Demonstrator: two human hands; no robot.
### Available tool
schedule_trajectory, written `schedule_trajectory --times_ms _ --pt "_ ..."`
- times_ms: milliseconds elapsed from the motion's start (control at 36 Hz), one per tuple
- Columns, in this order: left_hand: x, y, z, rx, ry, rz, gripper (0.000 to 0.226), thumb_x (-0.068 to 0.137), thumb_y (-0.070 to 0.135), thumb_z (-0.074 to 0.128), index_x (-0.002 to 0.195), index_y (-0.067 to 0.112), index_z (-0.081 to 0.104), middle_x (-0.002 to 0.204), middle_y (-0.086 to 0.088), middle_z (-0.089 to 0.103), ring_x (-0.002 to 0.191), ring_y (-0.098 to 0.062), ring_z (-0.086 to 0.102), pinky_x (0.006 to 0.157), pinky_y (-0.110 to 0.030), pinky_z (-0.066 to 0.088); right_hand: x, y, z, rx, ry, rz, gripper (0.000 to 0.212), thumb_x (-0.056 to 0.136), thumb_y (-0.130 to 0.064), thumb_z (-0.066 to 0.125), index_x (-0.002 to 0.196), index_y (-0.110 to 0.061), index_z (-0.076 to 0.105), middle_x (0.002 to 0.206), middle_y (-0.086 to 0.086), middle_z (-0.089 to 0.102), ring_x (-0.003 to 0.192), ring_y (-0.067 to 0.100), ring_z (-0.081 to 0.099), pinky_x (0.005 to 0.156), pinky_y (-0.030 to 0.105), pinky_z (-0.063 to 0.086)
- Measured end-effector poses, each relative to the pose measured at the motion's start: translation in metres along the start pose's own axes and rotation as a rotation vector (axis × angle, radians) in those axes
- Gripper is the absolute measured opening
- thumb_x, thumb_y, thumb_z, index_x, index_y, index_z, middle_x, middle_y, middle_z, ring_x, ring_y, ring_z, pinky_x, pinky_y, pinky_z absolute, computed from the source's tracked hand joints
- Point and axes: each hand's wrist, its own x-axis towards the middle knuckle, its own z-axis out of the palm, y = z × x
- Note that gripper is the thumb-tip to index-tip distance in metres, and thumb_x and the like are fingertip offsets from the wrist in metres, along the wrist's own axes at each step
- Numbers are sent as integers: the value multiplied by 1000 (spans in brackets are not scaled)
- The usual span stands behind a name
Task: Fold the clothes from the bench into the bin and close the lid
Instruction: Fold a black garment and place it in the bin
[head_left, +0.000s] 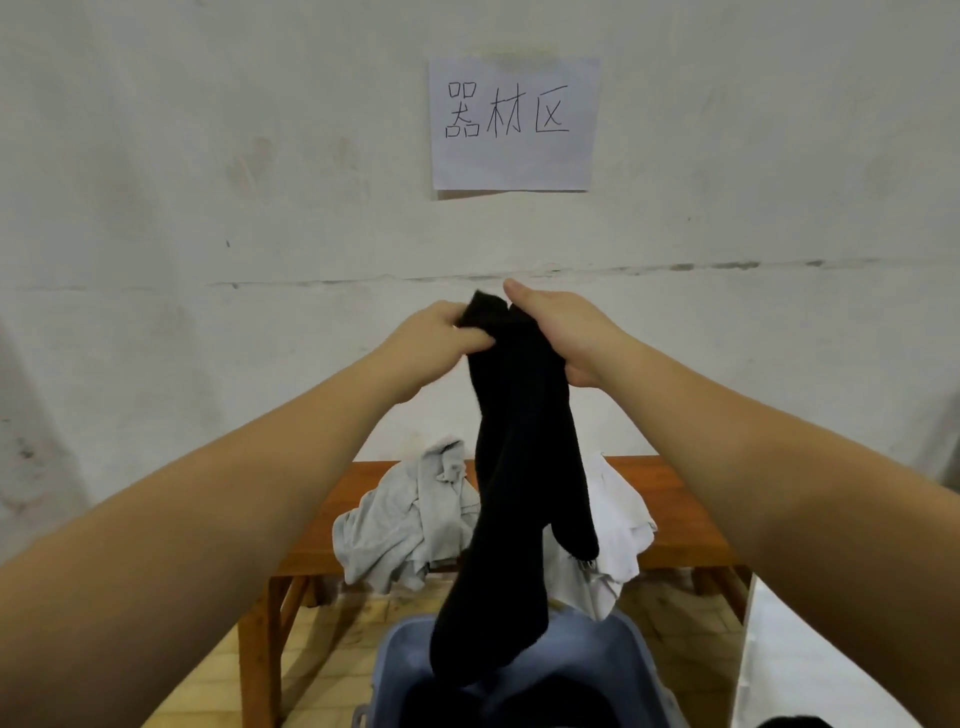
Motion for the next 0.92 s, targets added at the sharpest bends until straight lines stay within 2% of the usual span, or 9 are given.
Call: schedule_trajectory --times_ms 83,167,278,361,500,611,722,806,917 --pt "4 -3 -10 -394 61 -113 28 89 9 54 115 11 66 104 -5 73 100 -21 69 83 -29 53 0 6 -12 -26 -99 31 43 96 -51 56 110 -12 68 105 10 75 96 23 73 89 37 58" --pt "3 -2 -11 -496 76 -128 23 86 4 51 104 5 65 98 -13 71 93 -27 68 82 -33 55 -3 13 -19 -159 -261 68 27 98 -37 57 110 -14 64 100 5 73 91 16 71 80 32 57" --pt "0 1 -6 -544 108 -139 18 85 -1 49 90 7 64 82 -9 66 80 -24 64 72 -31 52 -7 26 -25 -467 -389 124 20 93 -17 62 112 -12 65 104 9 73 94 23 71 86 32 57" --pt "-1 -3 -11 -562 162 -153 17 86 0 52 95 7 65 88 -11 68 84 -25 66 74 -32 54 -9 41 -35 -590 -338 159 19 90 -11 51 100 -9 67 87 8 67 77 17 64 72 28 54" --pt "-2 -15 -31 -497 220 -156 13 80 3 58 90 10 60 87 -13 65 82 -29 66 78 -43 57 -7 77 -57 -764 -144 198 26 83 -9 48 99 -4 68 81 8 62 75 21 57 74 34 50" --pt "-1 -22 -48 -308 251 -169 28 75 4 64 71 22 43 74 -3 51 75 -22 52 58 -34 42 -8 96 -71 -793 -17 203 18 84 -7 47 86 -5 64 74 7 55 69 22 50 67 33 41" --pt "-1 -30 -57 -293 95 -214 26 83 -1 65 98 18 57 97 -7 66 84 -23 67 69 -32 54 1 93 -79 -778 168 77 15 88 -9 46 86 -7 62 75 7 56 71 25 51 60 31 36" --pt "-7 -35 -66 -239 -69 -252 25 88 -1 63 107 16 64 95 -2 72 89 -16 71 74 -25 54 5 82 -87 -819 336 -57 18 89 -8 45 93 -12 61 88 8 59 83 27 53 67 30 35" --pt "-13 -52 -78 -213 21 -273 24 91 3 62 109 17 68 103 -2 75 92 -15 72 79 -26 54 4 89 -95 -940 312 -86 17 88 -6 46 95 -17 58 91 5 56 86 26 50 71 30 35"
